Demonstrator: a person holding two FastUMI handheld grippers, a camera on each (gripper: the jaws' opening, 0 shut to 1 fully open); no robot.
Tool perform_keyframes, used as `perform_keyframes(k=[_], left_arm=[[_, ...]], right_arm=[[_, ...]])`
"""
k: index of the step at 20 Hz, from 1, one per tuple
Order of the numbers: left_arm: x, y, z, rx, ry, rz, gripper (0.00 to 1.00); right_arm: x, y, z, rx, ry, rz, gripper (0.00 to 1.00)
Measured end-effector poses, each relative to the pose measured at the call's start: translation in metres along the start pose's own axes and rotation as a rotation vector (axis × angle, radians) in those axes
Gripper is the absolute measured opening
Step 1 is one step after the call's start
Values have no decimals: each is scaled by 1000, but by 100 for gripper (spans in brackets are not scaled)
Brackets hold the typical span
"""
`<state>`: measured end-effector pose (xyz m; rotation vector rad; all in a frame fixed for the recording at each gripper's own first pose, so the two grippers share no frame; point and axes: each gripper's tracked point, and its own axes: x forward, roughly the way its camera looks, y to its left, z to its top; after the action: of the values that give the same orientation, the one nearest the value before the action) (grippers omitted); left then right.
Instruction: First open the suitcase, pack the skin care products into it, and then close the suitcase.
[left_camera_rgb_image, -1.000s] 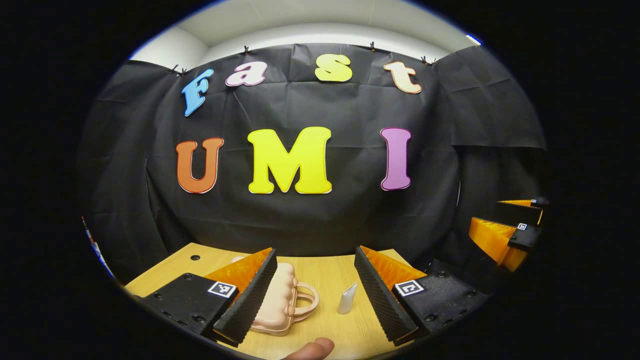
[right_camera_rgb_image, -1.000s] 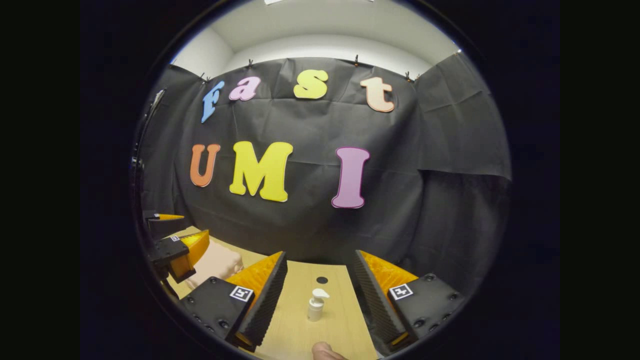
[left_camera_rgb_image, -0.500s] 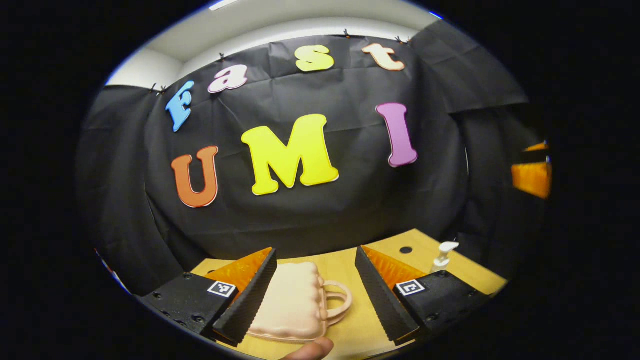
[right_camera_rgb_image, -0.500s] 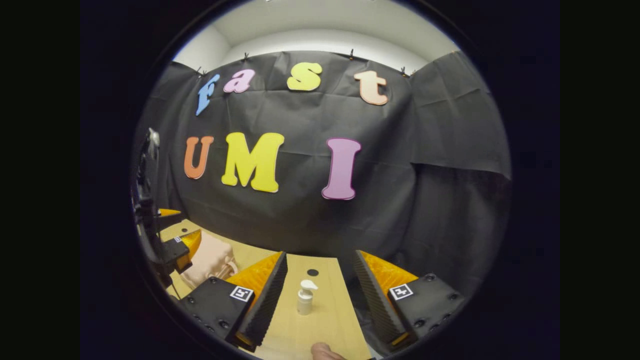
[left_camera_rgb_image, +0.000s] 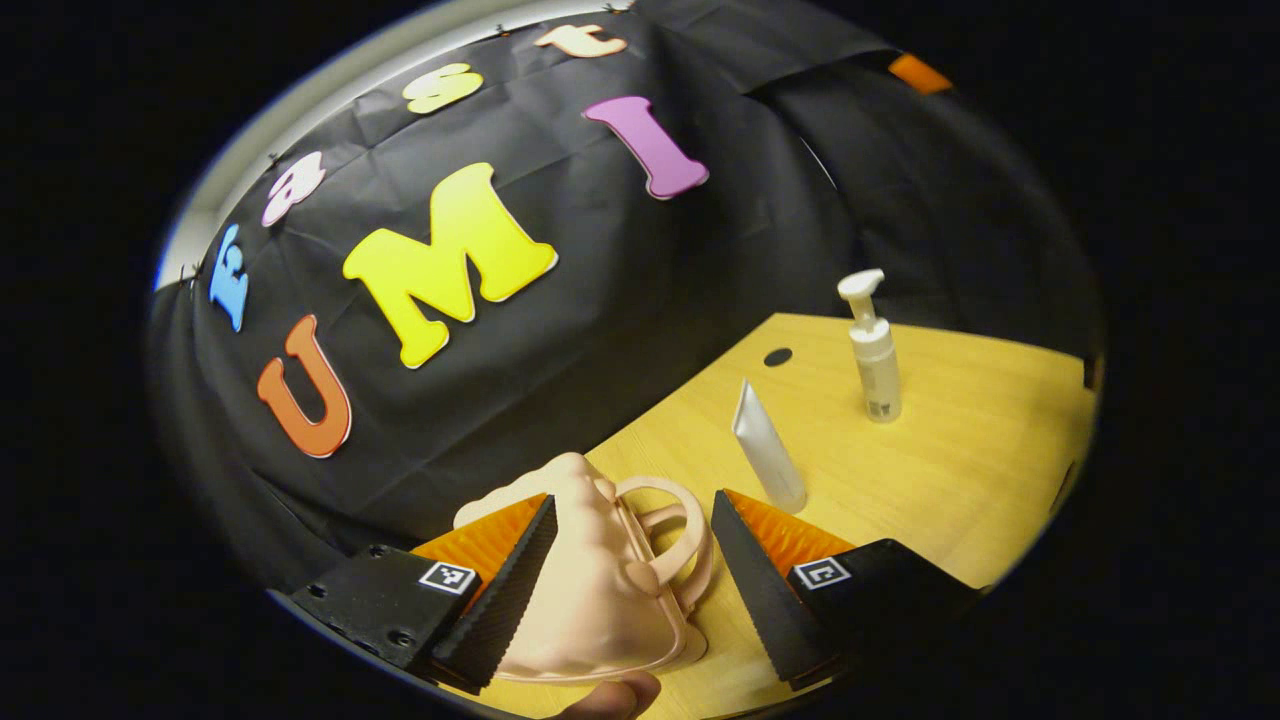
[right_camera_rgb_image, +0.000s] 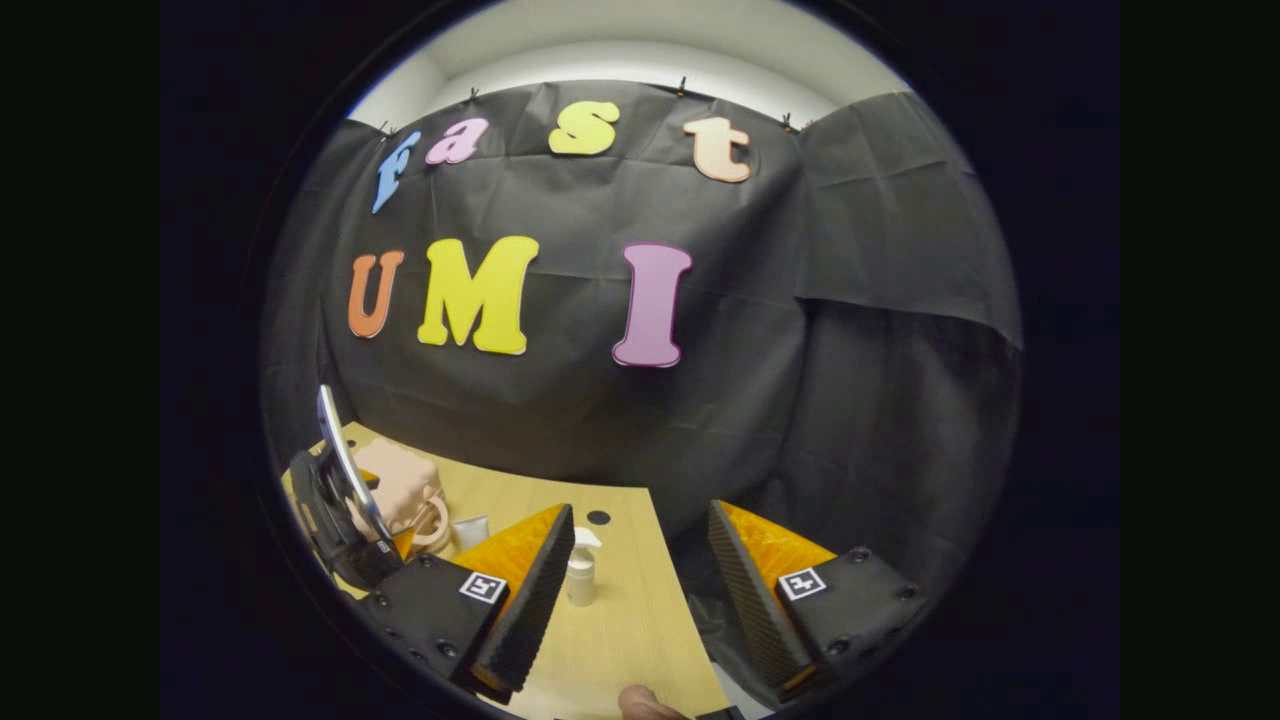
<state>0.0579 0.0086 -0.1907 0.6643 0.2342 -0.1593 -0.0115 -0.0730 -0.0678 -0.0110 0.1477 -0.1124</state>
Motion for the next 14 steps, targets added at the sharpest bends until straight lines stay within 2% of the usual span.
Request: perform_keyframes(k=[4, 7, 9, 13, 14], left_arm=[[18, -18, -35, 239, 96, -15, 99], [28, -16, -41, 378, 108, 27, 99], [37, -10, -50, 468, 168, 65, 99], [58, 0, -54, 633, 224, 137, 94], [62, -2, -55, 669, 239, 137, 87]], right_arm=[[3, -13, -27, 13, 54, -18, 80], [2, -27, -45, 24, 82, -29, 80], [4, -34, -54, 33, 96, -31, 80], [9, -57, -61, 55, 99, -38, 80], [10, -63, -61, 66, 99, -37, 80]])
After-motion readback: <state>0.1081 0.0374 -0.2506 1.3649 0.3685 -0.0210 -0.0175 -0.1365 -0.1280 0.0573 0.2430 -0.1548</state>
